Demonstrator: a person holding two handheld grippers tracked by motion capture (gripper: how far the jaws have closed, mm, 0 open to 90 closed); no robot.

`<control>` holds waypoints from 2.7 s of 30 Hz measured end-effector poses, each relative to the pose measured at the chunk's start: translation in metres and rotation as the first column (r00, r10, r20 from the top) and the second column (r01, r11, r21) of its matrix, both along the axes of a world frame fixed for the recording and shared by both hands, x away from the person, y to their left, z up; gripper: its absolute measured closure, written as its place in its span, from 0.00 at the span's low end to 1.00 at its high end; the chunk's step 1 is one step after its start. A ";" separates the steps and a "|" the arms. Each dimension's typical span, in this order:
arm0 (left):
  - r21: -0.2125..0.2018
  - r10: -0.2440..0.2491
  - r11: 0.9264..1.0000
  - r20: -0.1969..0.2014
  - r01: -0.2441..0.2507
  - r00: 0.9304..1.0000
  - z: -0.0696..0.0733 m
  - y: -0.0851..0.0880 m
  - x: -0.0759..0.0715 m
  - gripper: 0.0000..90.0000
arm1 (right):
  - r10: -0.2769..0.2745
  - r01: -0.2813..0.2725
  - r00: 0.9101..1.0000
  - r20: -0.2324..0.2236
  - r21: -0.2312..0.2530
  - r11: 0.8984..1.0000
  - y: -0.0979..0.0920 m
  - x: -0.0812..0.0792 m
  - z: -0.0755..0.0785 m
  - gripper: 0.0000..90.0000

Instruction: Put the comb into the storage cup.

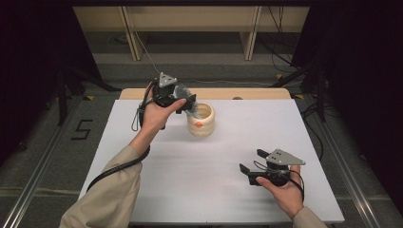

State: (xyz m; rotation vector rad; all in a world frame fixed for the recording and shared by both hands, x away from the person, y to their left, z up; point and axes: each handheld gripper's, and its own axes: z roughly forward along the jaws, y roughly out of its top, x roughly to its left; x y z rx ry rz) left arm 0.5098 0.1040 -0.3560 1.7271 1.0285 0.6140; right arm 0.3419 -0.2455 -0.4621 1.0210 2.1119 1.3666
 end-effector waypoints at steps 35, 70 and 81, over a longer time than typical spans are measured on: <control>-0.029 -0.010 1.000 0.009 0.011 1.000 -0.011 0.030 -0.028 0.00 | -0.009 0.009 1.000 0.007 0.002 1.000 -0.001 0.000 0.001 0.14; -0.031 -0.034 0.999 0.003 0.034 0.999 -0.033 0.043 -0.060 0.00 | -0.013 0.013 1.000 0.014 0.004 1.000 -0.001 0.000 0.002 0.14; -0.033 -0.050 0.998 0.002 0.050 0.999 -0.035 0.042 -0.068 0.00 | -0.014 0.014 1.000 0.020 0.000 1.000 -0.001 -0.001 0.002 0.14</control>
